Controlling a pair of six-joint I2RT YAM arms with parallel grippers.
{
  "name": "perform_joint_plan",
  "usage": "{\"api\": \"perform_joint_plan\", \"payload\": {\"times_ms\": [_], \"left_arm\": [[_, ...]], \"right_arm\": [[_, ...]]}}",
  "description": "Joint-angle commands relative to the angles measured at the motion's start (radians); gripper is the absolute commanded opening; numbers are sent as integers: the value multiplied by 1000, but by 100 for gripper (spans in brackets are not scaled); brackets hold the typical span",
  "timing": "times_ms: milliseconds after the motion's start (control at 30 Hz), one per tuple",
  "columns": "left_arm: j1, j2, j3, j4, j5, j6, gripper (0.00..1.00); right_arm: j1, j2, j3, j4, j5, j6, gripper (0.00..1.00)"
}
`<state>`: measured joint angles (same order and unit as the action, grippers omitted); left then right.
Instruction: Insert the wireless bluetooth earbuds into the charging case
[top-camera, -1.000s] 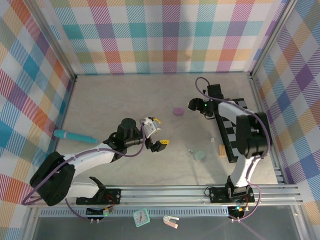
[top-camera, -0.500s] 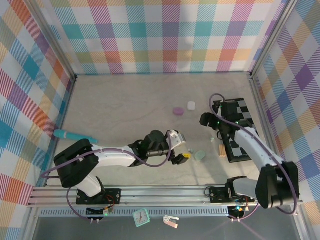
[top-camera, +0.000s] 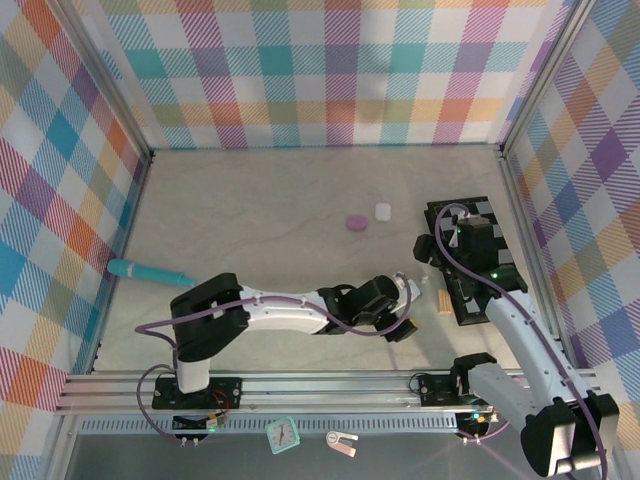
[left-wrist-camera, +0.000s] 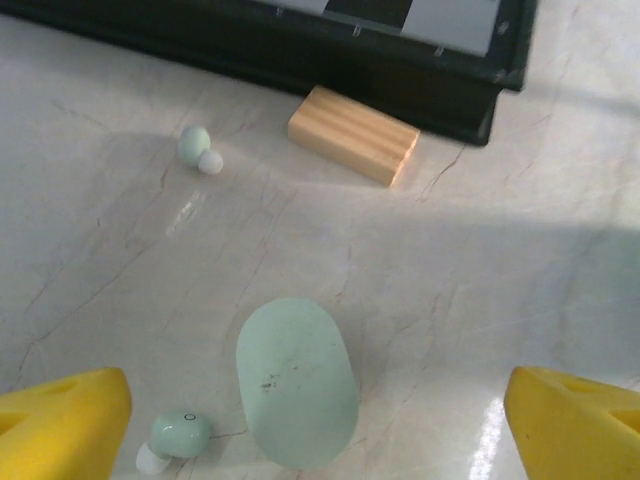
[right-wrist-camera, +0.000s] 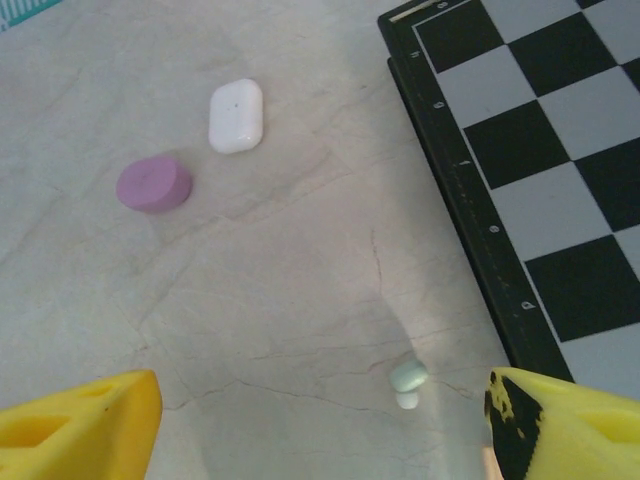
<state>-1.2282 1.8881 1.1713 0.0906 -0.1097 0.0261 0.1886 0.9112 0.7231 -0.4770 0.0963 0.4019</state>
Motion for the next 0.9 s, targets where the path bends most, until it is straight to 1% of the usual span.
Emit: {"api": "perform_joint_plan", "payload": {"times_ms": [0,133,167,267,467,600,700,867], "left_arm": [[-2,57,84,-231,-29,-63,89],[-2,117,188,-358,-34,-98,79],[-1,133,219,-419,-39,-109,78],[-2,172,274,-479,-49,-138,77],[-2,225,335,-520,-37,-150,70],[-2,242,354,-518,-22,-149,60],[-1,261,374,-517,-15,-143,58],[9,289,389,-510,-14,-140,57]], "right_arm": [[-12,-25,-23,-24,40,-30,84],[-12,-27,-29,-21,29,-26,84],[-12,-26,-28,-19,26,-25,84],[-12,-29,-30,-18,18,-21,84],[-14,-32,-30,-24,15,-21,84],[-12,-33,-36,-23,17,-22,84],[-13,-29,-37,-23,13,-19,84],[-14,-41,-40,-31,9,-15,84]]}}
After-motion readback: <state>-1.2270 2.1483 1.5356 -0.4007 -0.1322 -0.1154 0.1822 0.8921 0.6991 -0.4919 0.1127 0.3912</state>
